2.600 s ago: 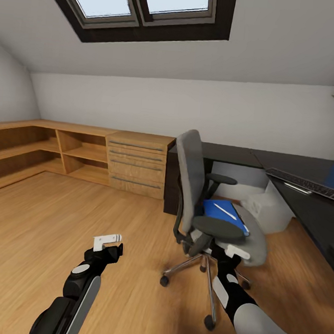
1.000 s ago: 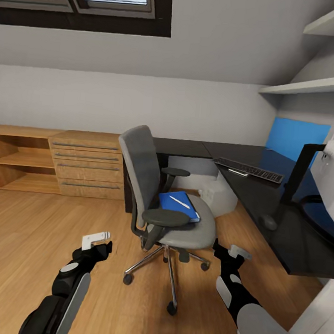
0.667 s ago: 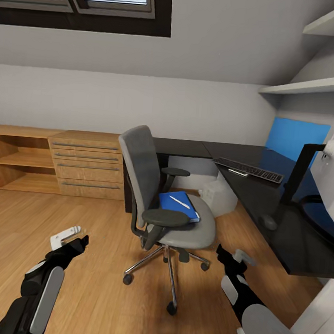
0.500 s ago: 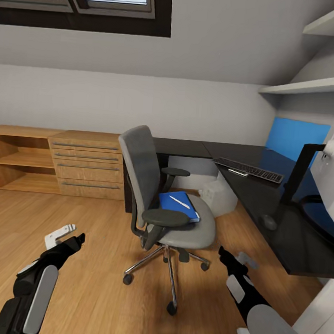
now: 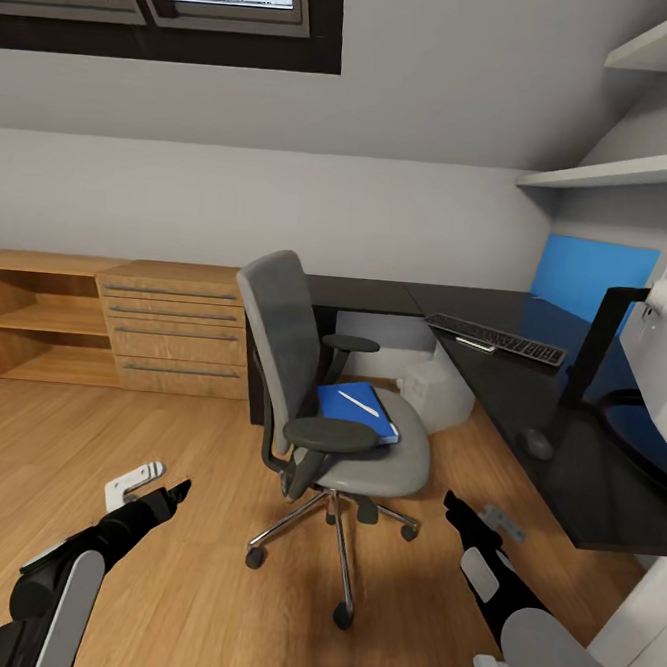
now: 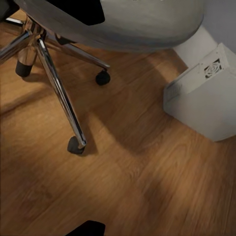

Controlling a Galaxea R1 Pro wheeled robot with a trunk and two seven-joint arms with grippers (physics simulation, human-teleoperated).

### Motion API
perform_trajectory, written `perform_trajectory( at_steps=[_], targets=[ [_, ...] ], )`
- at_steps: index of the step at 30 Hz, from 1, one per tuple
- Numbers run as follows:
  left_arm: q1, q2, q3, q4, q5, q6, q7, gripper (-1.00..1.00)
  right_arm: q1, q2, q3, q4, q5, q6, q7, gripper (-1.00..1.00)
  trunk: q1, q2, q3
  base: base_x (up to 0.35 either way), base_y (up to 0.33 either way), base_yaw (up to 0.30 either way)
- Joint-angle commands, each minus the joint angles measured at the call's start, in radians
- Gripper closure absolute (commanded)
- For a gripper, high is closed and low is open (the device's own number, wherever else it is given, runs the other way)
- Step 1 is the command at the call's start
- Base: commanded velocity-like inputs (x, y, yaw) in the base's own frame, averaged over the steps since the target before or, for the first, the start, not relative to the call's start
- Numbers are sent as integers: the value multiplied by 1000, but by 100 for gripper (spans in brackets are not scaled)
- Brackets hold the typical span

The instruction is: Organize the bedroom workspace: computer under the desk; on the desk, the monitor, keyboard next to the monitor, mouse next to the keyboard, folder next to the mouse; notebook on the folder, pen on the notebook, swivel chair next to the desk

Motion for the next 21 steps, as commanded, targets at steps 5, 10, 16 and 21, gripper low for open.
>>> perform_trajectory(
  at_steps=[5,10,16,21],
  targets=[
    [12,1,4,-2,11,9,-4,-100,-1,0,3,-3,-11,-9,0,-100,0,0,-1,0,0,0],
    [60,30,42,-2,12,11,-44,-100,-1,-1,3,-4,-11,-9,-1,-100,0,0,-1,0,0,0],
    [63,37,49,-2,11,13,-86,-100,-1,-1,2,-6,-11,-8,-2,-100,0,0,-1,0,0,0],
    [64,54,51,-2,10,17,-90,-100,-1,-1,3,-4,-11,-9,-1,-100,0,0,-1,87,0,0]
  ],
)
